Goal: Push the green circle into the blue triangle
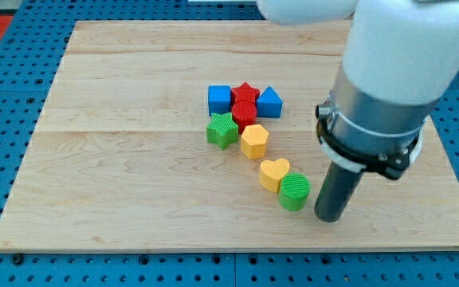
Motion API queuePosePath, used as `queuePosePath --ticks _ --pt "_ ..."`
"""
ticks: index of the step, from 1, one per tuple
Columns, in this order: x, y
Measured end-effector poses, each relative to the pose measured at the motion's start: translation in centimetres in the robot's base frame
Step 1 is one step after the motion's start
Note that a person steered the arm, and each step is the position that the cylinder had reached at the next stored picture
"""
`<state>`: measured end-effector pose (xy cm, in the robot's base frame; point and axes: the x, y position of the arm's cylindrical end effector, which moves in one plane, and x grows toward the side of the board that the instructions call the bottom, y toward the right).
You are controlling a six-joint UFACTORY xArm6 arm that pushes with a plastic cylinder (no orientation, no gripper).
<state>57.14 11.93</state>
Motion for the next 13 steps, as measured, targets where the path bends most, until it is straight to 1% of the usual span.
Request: queuePosePath --ticks 1,2,3,4,5,6,13 --pt "-1.2 0.2" --pt "-0.3 0.2" --pt "3.4 0.4" --pt "4.7 0.3" --pt "4.6 -0.1" --pt "2.6 -0.1" --pt "2.5 -0.9"
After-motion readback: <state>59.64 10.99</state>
